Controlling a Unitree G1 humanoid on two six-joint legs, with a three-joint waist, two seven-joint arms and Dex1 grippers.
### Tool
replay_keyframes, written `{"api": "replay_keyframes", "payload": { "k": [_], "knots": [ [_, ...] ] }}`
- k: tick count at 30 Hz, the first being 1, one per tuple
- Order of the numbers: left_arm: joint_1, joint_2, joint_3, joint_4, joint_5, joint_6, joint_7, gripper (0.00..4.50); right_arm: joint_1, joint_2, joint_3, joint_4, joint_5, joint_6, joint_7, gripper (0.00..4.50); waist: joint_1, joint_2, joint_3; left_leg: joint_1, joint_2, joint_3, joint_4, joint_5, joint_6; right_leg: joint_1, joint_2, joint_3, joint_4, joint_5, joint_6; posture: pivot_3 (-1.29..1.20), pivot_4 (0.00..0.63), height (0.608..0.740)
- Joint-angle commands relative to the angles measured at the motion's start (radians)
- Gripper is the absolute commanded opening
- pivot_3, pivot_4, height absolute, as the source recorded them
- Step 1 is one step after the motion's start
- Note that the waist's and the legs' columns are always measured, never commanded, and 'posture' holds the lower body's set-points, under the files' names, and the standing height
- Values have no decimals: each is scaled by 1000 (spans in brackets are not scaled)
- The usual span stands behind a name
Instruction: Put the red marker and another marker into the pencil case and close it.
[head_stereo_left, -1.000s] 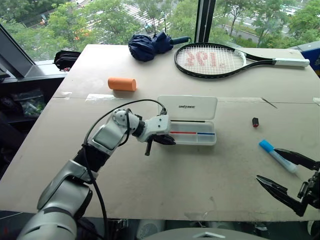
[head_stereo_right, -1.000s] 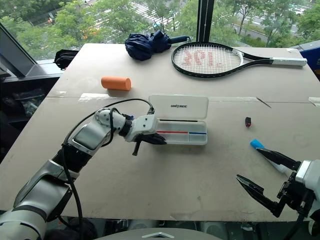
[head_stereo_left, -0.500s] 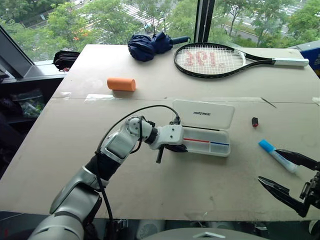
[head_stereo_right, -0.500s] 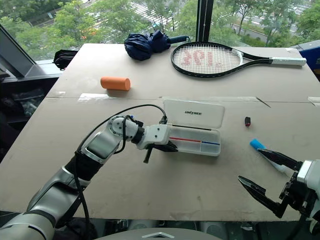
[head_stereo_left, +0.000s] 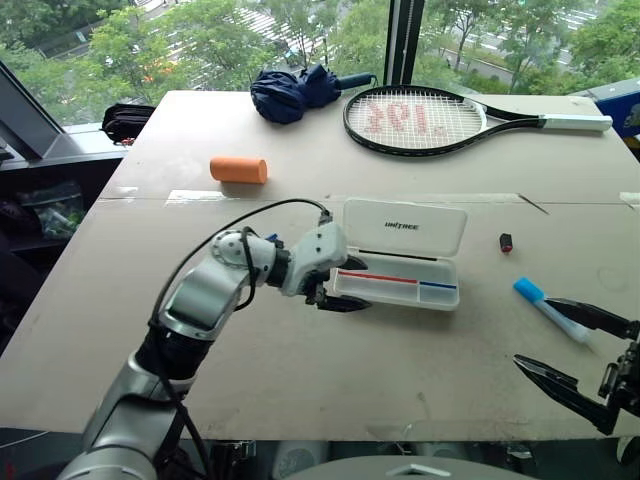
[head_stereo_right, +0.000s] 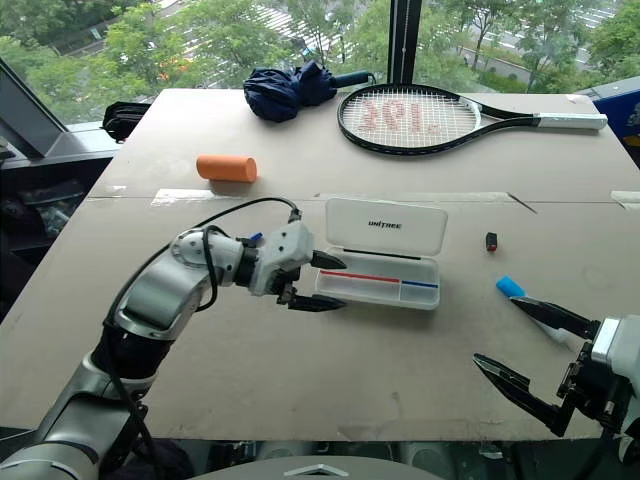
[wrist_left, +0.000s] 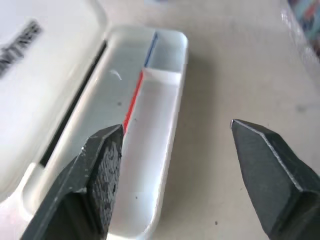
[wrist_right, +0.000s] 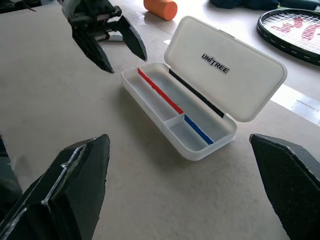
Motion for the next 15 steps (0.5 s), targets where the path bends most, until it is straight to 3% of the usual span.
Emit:
{"api": "replay_keyframes", "payload": {
  "k": [1,6,15],
  "knots": [
    [71,59,177,-107,-68,126,99,3507,-37,-17,26,-3,22,1,7,4500,2,0,0,0,0,0,0,0,0,0,0,0,0,0,0,0,150,730],
    [158,205,299,38,-11,67,140,3507,-119,-36,100,14,20,13,-6,4500,8,0,0,1,0,0,0,0,0,0,0,0,0,0,0,0,150,730],
    [43,264,162,430,109,-211,88,3507,-132,-29,126,-7,15,21,-19,4500,14,-2,1,-1,-3,0,0,0,0,0,-2,-1,-1,0,0,0,150,730]
  ]
}}
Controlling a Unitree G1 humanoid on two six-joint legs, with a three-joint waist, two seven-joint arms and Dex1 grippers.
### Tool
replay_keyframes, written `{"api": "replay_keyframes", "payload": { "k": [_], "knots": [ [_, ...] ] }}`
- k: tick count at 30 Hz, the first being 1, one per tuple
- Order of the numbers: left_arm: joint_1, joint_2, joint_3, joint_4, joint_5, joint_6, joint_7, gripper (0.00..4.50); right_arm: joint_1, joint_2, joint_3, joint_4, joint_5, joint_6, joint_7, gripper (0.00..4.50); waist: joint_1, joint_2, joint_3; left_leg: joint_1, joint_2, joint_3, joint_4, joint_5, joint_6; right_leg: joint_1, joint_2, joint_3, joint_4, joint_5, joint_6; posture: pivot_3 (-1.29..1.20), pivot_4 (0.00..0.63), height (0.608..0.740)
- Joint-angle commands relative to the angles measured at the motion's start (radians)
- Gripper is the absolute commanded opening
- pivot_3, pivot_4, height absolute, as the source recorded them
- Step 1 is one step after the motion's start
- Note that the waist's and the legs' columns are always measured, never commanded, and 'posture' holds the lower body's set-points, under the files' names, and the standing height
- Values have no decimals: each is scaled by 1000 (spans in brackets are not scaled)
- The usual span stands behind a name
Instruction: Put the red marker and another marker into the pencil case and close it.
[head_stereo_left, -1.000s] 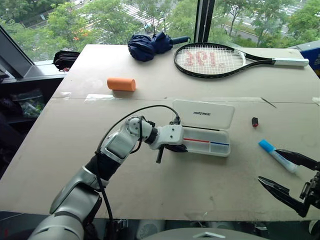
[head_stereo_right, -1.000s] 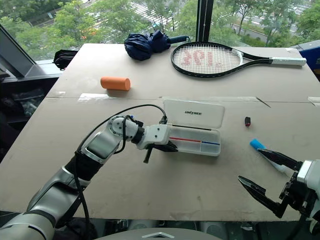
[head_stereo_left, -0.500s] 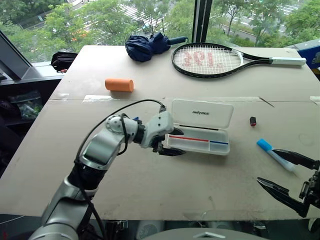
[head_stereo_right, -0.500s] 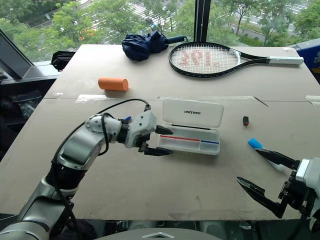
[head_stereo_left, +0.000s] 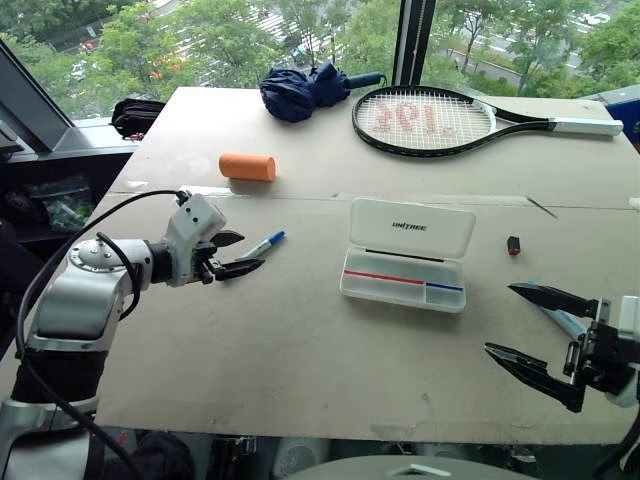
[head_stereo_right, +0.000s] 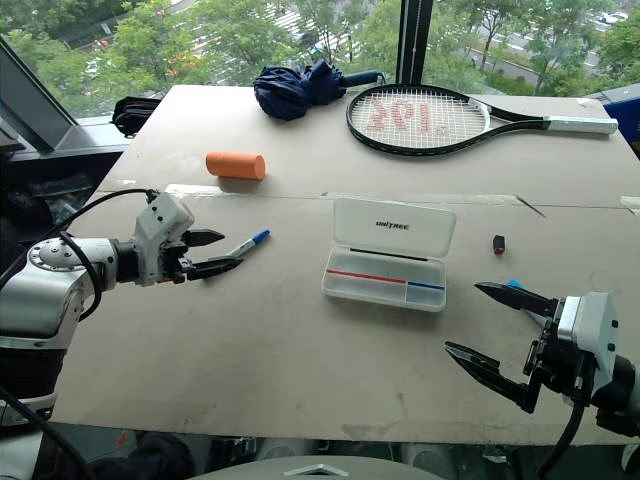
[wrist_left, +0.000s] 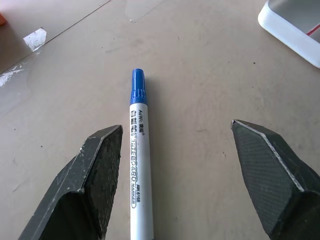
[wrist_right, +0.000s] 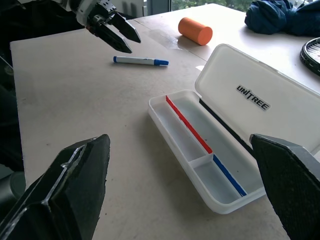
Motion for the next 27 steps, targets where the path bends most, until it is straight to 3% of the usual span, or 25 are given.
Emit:
{"api": "replay_keyframes", "payload": {
  "k": [1,4,8,12,16,20,23,27],
  "knots": [
    [-54,18,-62,144,68,-132,-43,3507,29,8,-25,-40,13,-6,-6,4500,-6,0,0,0,0,0,0,0,0,0,0,0,0,0,0,0,150,730],
    [-114,0,-142,316,135,-245,-78,3507,49,15,-23,-57,9,-12,-16,4500,-9,0,0,1,0,0,0,0,0,0,1,0,1,0,0,0,150,730],
    [-182,-21,-212,510,212,-398,-110,1709,70,24,-27,-75,6,-16,-28,4500,-8,0,-1,1,0,0,0,0,0,0,2,0,1,0,0,0,150,730],
    [-205,-10,-197,540,192,-454,-179,128,102,39,-41,-88,3,-25,-33,4500,-8,0,-2,2,0,1,0,0,0,0,2,1,2,0,0,0,150,730],
    [-210,26,-158,404,92,-353,-306,25,128,58,-41,-89,-14,-41,-33,4500,-8,0,-1,1,1,1,0,0,0,0,2,1,1,0,0,0,150,730],
    [-230,36,-214,106,-2,-170,-421,25,143,77,-47,-84,-24,-52,-43,4500,-5,-2,0,0,2,-1,0,0,0,-1,2,-1,1,0,0,0,150,730],
    [-296,-33,-308,-30,5,-116,-434,25,155,86,-58,-88,-27,-57,-48,4500,6,-2,0,-1,0,-1,1,0,0,0,0,-2,1,0,0,0,150,730],
    [-435,-195,-414,48,92,-148,-362,25,191,101,-88,-99,-29,-67,-51,4500,-5,-2,0,-1,-1,0,3,0,0,1,1,0,2,0,0,0,150,730]
  ]
}}
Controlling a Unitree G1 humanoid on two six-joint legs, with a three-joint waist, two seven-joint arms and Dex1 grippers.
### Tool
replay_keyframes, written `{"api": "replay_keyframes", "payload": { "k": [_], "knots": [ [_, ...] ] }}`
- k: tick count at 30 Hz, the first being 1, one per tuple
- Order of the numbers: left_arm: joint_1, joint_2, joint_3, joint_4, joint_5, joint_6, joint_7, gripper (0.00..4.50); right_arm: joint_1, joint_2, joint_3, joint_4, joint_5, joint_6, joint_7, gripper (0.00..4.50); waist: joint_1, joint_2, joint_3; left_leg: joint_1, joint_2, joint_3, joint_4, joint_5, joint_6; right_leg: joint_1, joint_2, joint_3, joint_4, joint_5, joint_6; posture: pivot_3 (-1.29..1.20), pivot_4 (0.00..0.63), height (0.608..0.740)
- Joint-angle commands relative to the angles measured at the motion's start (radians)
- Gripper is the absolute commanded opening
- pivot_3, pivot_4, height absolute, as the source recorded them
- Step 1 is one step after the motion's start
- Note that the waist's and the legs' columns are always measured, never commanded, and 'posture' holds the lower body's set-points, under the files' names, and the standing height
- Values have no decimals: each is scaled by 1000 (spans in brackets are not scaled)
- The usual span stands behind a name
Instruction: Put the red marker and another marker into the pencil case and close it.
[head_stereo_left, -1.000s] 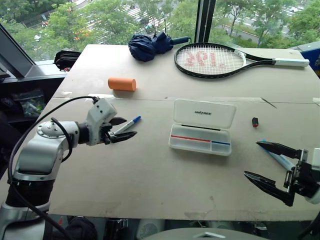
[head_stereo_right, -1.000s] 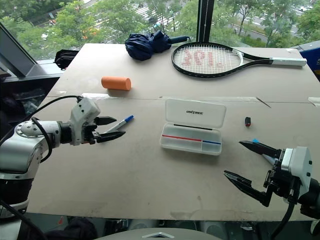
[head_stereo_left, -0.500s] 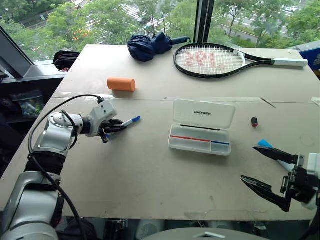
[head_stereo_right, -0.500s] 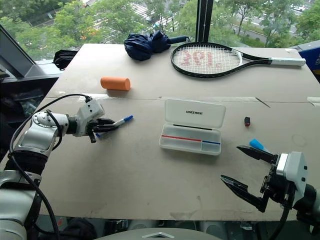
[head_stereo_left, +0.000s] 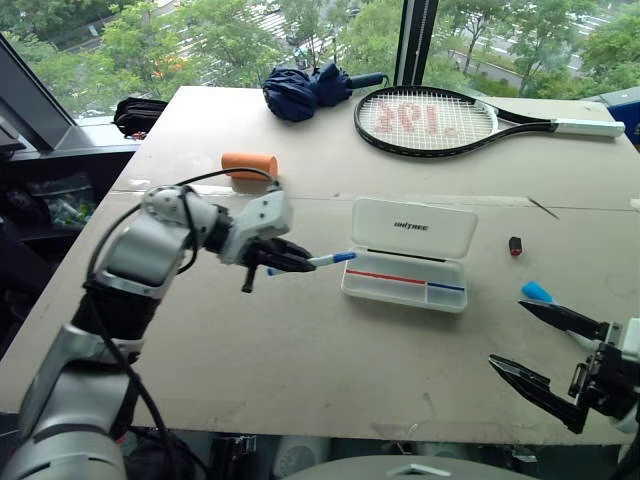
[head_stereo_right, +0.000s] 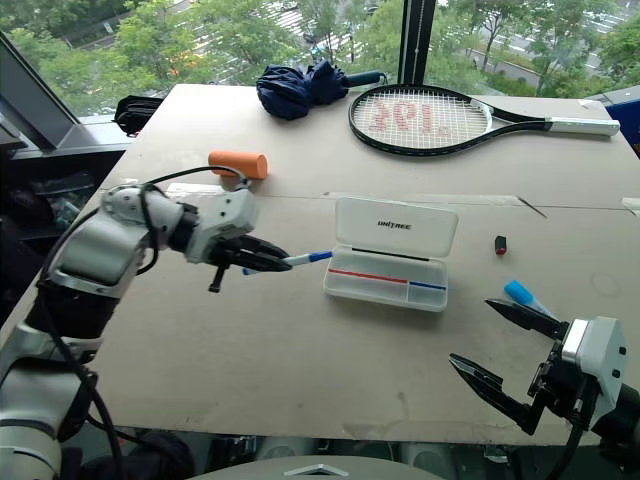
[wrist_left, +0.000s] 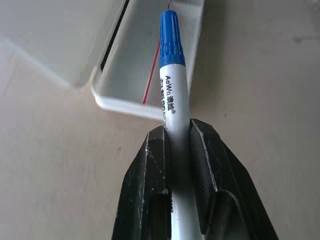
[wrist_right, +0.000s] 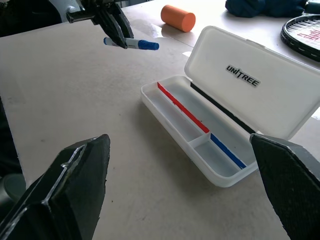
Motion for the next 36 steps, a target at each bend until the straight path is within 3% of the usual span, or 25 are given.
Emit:
{"api": "replay_keyframes", "payload": {
  "k": [1,8,16,17,19,21,23,24,27,29,33,36],
  "knots": [
    [-120,-113,-78,95,76,-45,51,25,45,20,-60,-42,4,-30,-3,4500,-4,0,0,0,0,0,0,0,0,0,0,0,0,0,0,0,150,730],
    [-284,-303,-201,405,219,-252,79,25,140,77,-98,-72,-13,-63,-8,4500,-14,1,0,0,-1,-1,0,0,0,-1,3,0,1,0,0,0,150,730],
    [-356,-428,-249,656,332,-445,108,25,206,107,-157,-72,-7,-97,3,4500,-6,0,1,-1,-1,0,0,0,1,-1,3,0,0,0,0,0,150,730],
    [-359,-436,-245,664,333,-451,104,1027,210,109,-160,-73,-6,-99,3,4500,-6,0,1,-1,-1,0,0,0,1,-1,3,0,0,0,0,0,150,730],
    [-364,-445,-221,650,315,-437,92,1813,220,111,-166,-77,-2,-101,2,4500,-6,0,1,-1,-1,0,0,-1,1,-1,3,1,0,0,0,0,150,730],
    [-362,-438,-190,606,288,-399,79,2795,226,109,-170,-80,-2,-89,-13,4500,-5,0,1,-1,-1,0,0,-1,1,-1,2,0,0,0,0,0,150,730],
    [-343,-399,-154,510,238,-315,28,3262,216,98,-171,-75,-10,-63,-43,4500,-9,1,1,-1,0,0,0,-1,1,-1,2,0,0,0,0,0,150,730],
    [-320,-369,-123,433,199,-260,6,3772,196,90,-174,-63,-21,-42,-79,4500,-14,1,2,-1,0,0,0,-1,1,-1,3,0,0,0,0,0,150,730],
    [-214,-277,-22,172,84,-69,8,3772,136,13,-165,-8,-66,91,-188,4500,-30,2,2,0,3,0,0,-1,1,-2,3,1,0,0,0,0,150,730],
    [-108,-251,70,31,-23,-69,15,3772,81,-48,-155,45,-85,163,-227,4500,-30,4,1,0,3,1,-1,-1,1,-2,2,2,1,0,0,0,150,730],
    [94,-98,226,-282,-236,237,38,3772,-70,-221,-40,208,-189,290,-250,4500,-36,4,1,1,3,2,0,0,1,-2,2,3,1,0,0,0,150,730],
    [246,-32,336,-457,-363,297,76,3772,-236,-307,59,330,-220,420,-295,4500,-24,5,2,1,4,1,0,0,1,-2,2,3,1,0,0,0,150,730]
  ]
}}
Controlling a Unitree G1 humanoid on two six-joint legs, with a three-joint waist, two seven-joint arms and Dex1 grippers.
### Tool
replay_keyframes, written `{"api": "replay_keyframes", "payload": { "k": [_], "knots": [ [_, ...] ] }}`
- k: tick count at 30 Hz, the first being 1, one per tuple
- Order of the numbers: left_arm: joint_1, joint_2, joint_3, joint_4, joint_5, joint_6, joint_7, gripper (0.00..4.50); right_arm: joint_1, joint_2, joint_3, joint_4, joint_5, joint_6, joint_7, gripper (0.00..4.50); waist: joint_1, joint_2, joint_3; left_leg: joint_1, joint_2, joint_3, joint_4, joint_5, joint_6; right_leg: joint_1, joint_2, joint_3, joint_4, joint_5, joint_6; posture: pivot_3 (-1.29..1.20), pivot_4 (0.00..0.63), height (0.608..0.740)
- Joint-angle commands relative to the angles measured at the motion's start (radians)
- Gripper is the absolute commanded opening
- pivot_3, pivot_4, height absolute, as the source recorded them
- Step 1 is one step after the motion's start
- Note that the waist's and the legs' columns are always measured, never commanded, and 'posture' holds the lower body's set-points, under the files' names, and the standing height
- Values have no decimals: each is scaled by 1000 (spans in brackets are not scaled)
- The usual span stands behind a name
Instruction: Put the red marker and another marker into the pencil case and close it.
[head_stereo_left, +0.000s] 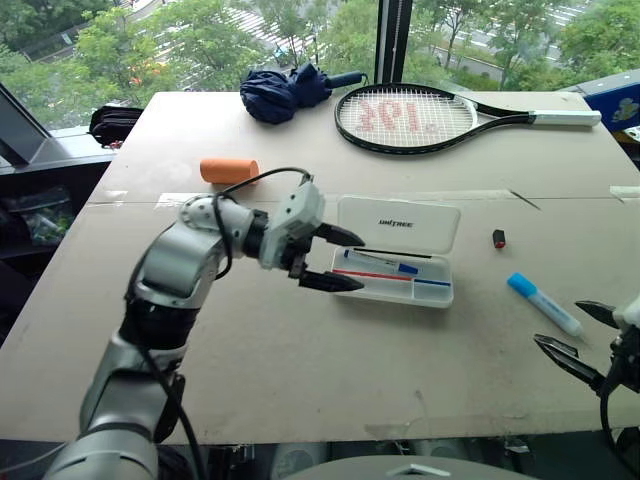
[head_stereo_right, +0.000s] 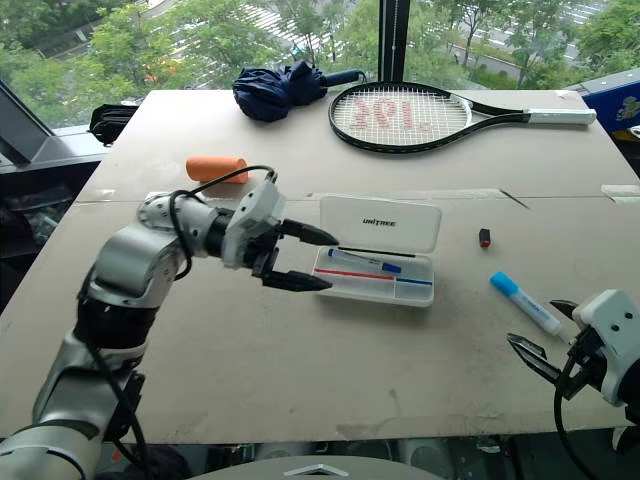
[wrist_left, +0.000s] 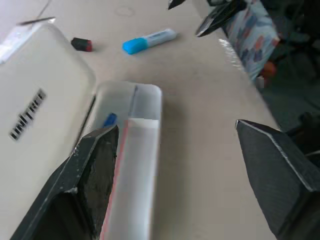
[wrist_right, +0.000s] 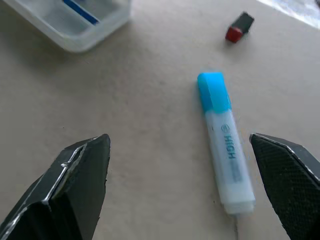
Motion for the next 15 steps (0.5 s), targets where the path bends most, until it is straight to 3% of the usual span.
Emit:
{"api": "replay_keyframes", "payload": {
  "k": [1,7,10,15],
  "knots": [
    [137,63,148,-240,-159,76,49,3772,-185,-78,114,140,-42,151,-53,4500,10,1,0,-1,0,-1,0,0,0,1,-1,0,0,0,0,0,150,730],
    [282,94,228,-416,-278,136,197,3772,-463,-124,316,373,-84,289,-18,4500,30,1,1,-2,-3,-3,1,0,0,1,-3,0,-1,0,0,0,150,730],
    [308,108,246,-468,-338,159,256,3816,-512,-127,369,447,-108,300,9,3740,24,-4,-2,0,-3,-1,1,0,0,2,-2,0,-1,0,0,0,150,730],
    [301,150,289,-558,-483,223,372,3816,-490,-132,340,440,-103,295,47,1415,26,-8,-5,1,-2,-1,1,0,0,3,-2,0,-1,0,0,0,150,730]
  ]
}}
